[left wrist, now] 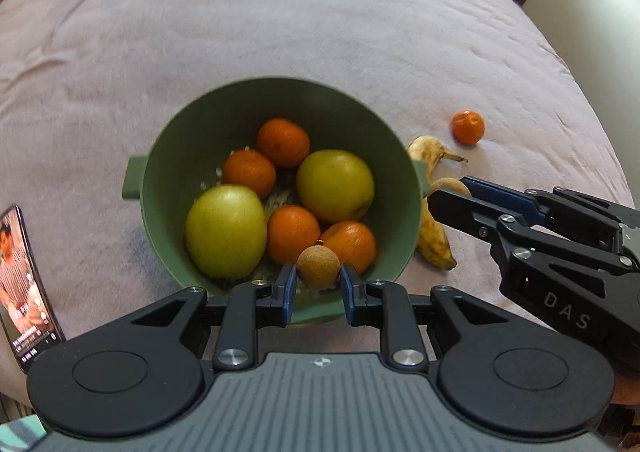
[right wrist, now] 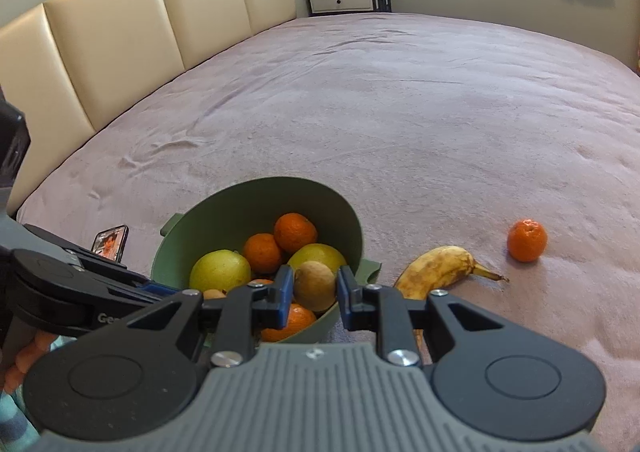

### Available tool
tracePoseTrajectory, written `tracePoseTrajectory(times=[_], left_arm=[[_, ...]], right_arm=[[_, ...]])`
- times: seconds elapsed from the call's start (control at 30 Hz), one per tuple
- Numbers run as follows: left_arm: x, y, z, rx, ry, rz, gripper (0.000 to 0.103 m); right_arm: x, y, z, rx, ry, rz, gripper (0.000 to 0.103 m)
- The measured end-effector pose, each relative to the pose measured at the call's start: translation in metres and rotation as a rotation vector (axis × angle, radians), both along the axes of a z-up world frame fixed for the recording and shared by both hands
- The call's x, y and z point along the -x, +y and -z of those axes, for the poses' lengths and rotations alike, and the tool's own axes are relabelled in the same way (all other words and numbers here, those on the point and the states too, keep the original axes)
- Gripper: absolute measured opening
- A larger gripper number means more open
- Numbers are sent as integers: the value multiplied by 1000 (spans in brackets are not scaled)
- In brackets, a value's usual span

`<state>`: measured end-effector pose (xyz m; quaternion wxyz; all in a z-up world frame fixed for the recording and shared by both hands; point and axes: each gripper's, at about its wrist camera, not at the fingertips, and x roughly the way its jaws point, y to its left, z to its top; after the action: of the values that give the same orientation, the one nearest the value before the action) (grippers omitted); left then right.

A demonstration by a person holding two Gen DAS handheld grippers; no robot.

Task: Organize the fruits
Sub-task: 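Carry both small brown fruits over the green colander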

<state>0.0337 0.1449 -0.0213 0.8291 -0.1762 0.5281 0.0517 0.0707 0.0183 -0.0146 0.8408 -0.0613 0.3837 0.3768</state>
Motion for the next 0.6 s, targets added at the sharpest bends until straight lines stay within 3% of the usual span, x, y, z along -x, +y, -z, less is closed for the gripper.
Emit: tracePoseTrajectory(times=[0.47,0.6], left_arm=[[-2,20,20,38,67,-95,26],[0,20,12,34,32,-100,29]], right_arm=[[0,30,16,77,12,-104,20],[1,31,18,79,21,-118,20]])
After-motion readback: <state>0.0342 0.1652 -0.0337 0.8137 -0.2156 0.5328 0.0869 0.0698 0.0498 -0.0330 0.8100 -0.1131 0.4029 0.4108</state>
